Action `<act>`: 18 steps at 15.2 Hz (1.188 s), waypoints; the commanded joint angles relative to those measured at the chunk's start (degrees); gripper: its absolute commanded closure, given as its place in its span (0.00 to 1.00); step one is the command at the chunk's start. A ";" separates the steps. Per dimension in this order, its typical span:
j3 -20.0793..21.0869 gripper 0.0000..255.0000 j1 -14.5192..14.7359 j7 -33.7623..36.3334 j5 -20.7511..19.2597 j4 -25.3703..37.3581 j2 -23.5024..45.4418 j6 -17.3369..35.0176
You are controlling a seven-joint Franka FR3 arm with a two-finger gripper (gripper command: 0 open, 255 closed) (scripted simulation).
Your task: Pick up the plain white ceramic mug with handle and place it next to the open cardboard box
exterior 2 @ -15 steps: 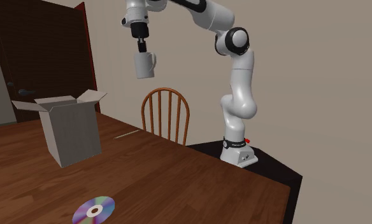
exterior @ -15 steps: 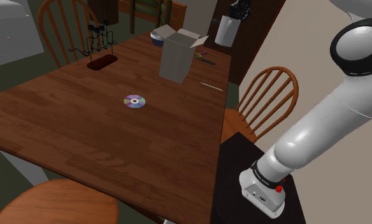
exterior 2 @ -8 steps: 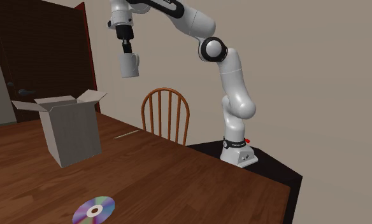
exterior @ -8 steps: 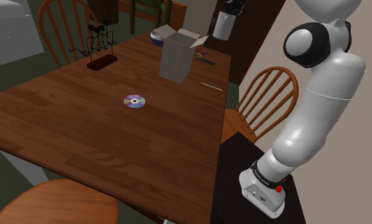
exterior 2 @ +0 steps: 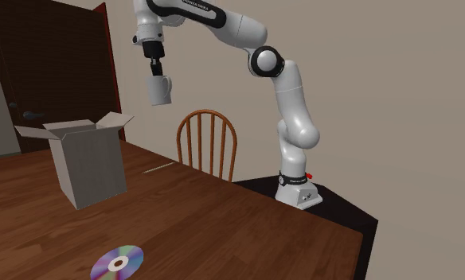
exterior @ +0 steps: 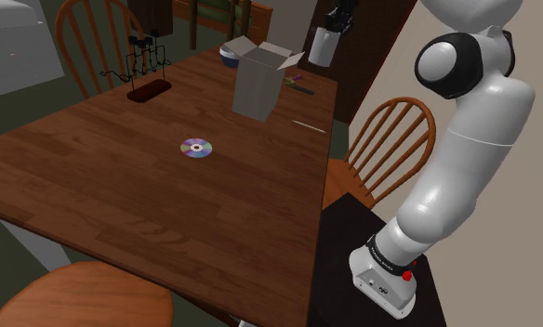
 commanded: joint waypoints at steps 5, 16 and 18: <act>0.15 1.00 0.76 0.22 -0.78 -10.78 -3.96 6.91; 0.35 1.00 1.32 0.43 -1.44 -24.46 -7.61 17.00; 0.38 1.00 1.37 0.44 -1.50 -26.52 -7.99 18.68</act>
